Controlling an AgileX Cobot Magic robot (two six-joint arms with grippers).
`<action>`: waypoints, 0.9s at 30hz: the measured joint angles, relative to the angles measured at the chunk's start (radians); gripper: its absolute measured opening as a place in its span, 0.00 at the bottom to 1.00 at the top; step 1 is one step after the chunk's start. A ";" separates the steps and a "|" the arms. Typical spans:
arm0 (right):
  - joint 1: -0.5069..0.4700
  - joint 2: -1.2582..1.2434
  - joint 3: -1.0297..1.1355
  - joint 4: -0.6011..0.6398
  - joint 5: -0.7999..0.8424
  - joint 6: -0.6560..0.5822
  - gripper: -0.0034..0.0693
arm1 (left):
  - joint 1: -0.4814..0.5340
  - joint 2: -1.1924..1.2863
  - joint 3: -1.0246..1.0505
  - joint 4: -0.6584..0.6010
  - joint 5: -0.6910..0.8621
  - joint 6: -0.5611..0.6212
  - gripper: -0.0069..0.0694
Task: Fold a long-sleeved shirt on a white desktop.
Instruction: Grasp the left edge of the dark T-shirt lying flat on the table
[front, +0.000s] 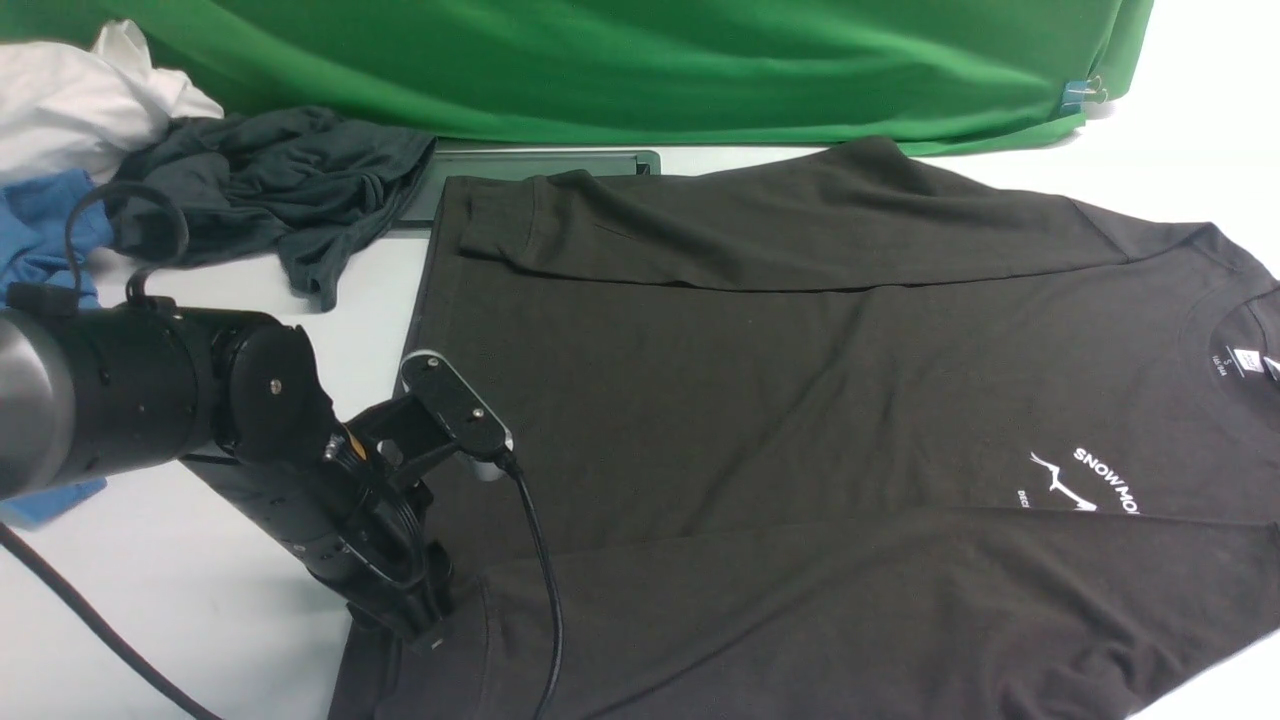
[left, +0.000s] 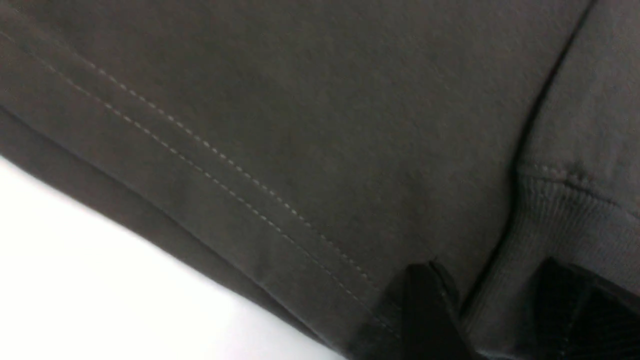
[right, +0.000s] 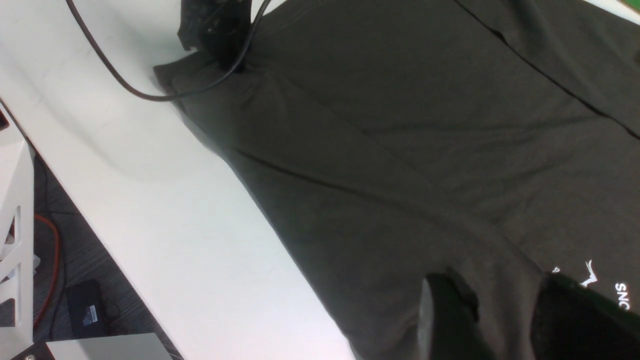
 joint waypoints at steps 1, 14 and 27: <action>0.000 0.000 0.000 0.000 0.000 0.000 0.37 | 0.000 0.004 0.000 0.000 -0.003 0.000 0.48; 0.000 0.000 0.000 0.000 0.000 0.001 0.37 | 0.000 0.017 -0.002 -0.016 0.012 -0.001 0.17; 0.000 0.000 0.000 0.000 -0.018 0.004 0.37 | 0.000 0.026 -0.130 -0.015 0.179 -0.055 0.13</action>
